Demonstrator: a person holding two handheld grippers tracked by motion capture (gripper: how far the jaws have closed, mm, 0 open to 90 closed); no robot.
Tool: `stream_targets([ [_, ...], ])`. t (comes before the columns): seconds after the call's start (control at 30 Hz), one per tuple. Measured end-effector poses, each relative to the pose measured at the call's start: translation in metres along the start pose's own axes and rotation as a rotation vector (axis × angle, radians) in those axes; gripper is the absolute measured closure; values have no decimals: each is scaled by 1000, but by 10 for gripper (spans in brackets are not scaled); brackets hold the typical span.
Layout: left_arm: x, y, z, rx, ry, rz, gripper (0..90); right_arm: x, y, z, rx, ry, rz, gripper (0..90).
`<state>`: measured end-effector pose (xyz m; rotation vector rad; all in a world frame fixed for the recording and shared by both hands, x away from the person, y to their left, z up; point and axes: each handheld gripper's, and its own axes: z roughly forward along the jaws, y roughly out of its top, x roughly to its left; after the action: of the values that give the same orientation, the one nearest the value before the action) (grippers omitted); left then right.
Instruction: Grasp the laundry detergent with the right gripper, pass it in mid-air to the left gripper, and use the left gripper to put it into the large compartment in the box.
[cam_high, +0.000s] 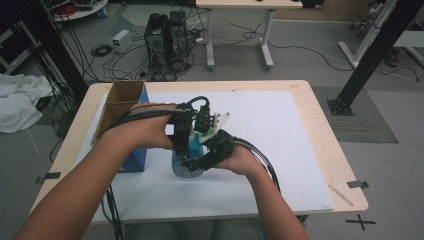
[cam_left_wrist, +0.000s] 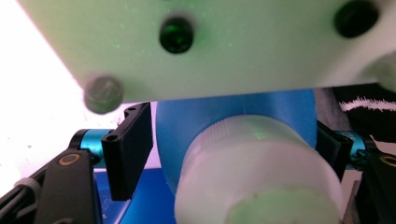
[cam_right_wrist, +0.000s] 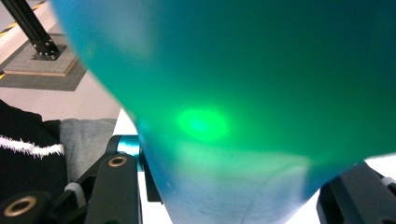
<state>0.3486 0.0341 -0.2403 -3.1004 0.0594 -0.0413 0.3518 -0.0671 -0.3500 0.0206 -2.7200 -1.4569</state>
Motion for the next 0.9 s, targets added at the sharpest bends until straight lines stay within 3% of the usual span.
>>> stream_targets([
  [0.6, -2, 2, -2, 13, -27, 7, 367, -1, 0, 2, -8, 4, 0, 455],
  [0.67, -2, 2, -2, 14, -24, 4, 370, 0, 0, 3, -15, -17, 11, 455],
  [0.87, -2, 1, -3, 25, -38, -5, 374, 3, 1, 4, -1, 6, 44, 455],
  [0.9, -2, 1, -3, 28, -24, -3, 374, 3, 1, 4, -1, 7, 41, 455],
])
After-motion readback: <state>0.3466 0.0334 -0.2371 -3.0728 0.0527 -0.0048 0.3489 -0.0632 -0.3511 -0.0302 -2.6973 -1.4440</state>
